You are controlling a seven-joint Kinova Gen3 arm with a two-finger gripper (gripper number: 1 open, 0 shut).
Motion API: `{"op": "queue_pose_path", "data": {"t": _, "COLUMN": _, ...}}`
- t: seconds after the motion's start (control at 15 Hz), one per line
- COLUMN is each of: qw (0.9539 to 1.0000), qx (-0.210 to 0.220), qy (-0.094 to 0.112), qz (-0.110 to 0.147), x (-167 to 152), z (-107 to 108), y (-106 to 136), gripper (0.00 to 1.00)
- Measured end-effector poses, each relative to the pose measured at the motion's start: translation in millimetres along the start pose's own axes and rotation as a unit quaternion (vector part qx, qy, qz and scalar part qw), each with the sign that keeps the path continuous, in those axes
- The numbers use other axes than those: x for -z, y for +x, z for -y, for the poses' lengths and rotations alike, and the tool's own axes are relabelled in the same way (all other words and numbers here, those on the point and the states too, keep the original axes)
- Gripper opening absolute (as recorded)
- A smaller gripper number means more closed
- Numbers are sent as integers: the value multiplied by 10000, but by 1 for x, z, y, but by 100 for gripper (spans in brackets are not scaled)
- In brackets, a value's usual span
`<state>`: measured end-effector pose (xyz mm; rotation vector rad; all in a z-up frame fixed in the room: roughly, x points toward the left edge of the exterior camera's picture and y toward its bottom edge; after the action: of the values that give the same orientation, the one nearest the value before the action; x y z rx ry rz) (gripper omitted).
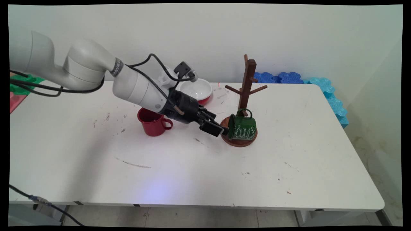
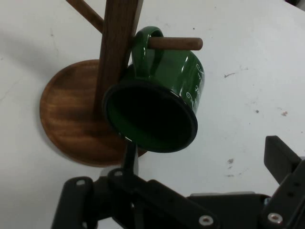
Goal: Pick up the green mug from the rack
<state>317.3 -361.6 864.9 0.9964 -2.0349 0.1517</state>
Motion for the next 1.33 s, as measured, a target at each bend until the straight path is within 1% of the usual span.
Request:
{"op": "queue_pose_path", "data": {"t": 0.6, "qw": 9997, "qx": 200, "qy": -67, "qz": -92, "x": -14, "z": 1, "y": 1, "gripper": 100}}
{"op": "queue_pose_path", "data": {"t": 1.33, "qw": 9994, "qx": 296, "qy": -122, "qz": -93, "x": -25, "z": 3, "y": 2, "gripper": 100}}
